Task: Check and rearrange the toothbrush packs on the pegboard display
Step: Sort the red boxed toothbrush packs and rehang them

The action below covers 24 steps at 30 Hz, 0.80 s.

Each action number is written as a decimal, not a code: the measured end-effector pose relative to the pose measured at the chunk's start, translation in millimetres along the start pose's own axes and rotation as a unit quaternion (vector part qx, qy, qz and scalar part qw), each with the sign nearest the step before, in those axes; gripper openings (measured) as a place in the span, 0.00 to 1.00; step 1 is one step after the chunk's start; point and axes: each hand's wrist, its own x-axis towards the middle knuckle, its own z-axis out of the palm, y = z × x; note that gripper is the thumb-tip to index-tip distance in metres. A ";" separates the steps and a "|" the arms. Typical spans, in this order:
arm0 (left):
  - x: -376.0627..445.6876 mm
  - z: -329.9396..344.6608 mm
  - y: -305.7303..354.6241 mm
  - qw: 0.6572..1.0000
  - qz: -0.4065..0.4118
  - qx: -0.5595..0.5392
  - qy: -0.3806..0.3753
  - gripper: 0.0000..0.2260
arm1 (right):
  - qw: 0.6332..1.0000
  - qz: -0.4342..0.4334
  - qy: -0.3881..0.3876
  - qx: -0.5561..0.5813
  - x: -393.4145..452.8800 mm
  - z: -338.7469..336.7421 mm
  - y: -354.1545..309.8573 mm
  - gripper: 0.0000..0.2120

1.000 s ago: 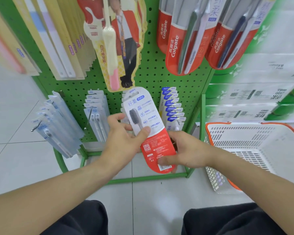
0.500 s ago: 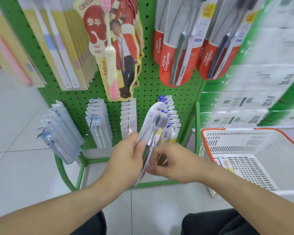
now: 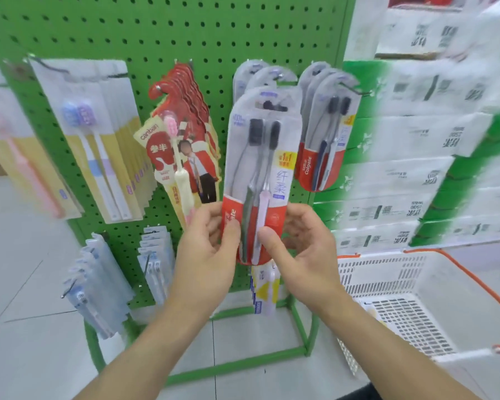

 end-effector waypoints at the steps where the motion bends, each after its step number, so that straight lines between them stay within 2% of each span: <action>1: 2.7 3.2 4.4 1.000 0.005 0.005 -0.007 0.08 | 1.000 -0.008 0.011 -0.002 5.9 -2.1 -6.1 0.12; 5: 15.8 11.2 20.5 0.999 0.028 0.018 -0.020 0.09 | 0.999 -0.016 0.050 -0.003 21.7 -7.1 -19.6 0.19; 9: 19.2 16.0 26.7 1.000 -0.002 0.026 -0.016 0.07 | 0.998 -0.010 0.067 -0.009 31.7 -10.1 -23.7 0.28; 24: 36.3 18.7 30.6 0.997 -0.047 0.052 -0.023 0.05 | 0.996 0.032 0.046 -0.073 51.6 -19.1 -27.7 0.25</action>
